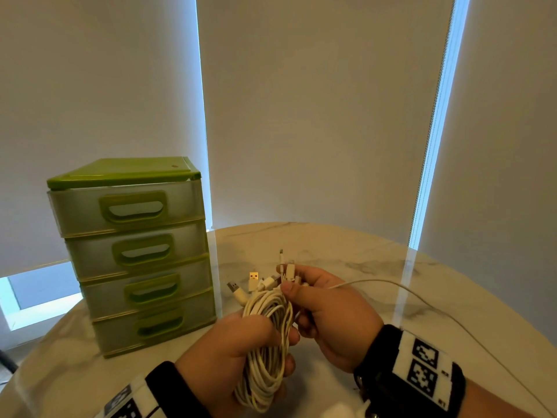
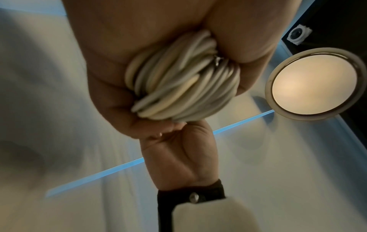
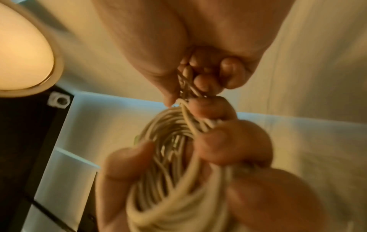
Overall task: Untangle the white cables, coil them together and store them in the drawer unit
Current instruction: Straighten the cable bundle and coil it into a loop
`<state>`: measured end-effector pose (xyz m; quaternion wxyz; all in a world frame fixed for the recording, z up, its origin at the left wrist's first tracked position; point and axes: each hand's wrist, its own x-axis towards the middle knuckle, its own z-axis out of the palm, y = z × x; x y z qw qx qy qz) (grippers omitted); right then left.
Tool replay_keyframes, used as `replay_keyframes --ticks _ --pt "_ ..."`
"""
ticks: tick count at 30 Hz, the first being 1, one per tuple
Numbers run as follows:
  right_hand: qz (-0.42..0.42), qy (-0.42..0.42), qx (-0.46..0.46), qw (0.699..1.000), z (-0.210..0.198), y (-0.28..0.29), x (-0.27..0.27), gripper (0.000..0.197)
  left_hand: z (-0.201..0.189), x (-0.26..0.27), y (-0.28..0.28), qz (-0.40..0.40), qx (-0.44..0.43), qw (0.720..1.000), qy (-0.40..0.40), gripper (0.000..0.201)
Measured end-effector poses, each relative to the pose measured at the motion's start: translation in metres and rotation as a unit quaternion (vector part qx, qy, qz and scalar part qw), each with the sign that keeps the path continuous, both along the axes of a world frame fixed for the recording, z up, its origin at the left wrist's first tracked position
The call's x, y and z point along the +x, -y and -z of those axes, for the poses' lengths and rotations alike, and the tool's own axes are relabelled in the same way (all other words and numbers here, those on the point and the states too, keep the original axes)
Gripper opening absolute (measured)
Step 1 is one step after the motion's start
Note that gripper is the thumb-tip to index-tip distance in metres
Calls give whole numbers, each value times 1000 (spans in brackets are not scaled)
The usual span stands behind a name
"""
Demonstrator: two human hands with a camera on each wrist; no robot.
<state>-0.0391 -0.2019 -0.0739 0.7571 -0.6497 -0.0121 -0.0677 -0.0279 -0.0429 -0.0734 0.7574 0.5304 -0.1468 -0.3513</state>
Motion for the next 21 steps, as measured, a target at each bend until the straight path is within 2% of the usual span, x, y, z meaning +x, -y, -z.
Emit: replay_keyframes --ticks 2,4,9,12,14,16,19,21 --pt "1 -11 -10 1000 -3 3 -1 18 -1 -1 0 1 19 1000 2 64" --pt "26 7 -65 998 -6 5 -3 21 -1 -2 1 0 34 999 -7 71" --pt "91 107 -163 977 -8 -3 -8 26 -4 -11 5 -13 -25 995 -92 54" --pt "101 141 -162 971 -7 -8 -11 26 -6 -12 5 -8 -82 989 -125 59" --pt "90 145 -131 976 -7 -11 -12 34 -8 -12 3 3 -104 985 -136 61" --pt "66 133 -142 979 -8 -10 -11 43 -9 -11 2 10 -107 985 -139 63" --pt "53 97 -181 977 -7 -5 -8 30 -7 -9 3 11 -84 988 -127 48" --pt "59 78 -156 983 -6 -4 -6 20 -4 -7 3 13 -73 991 -112 39"
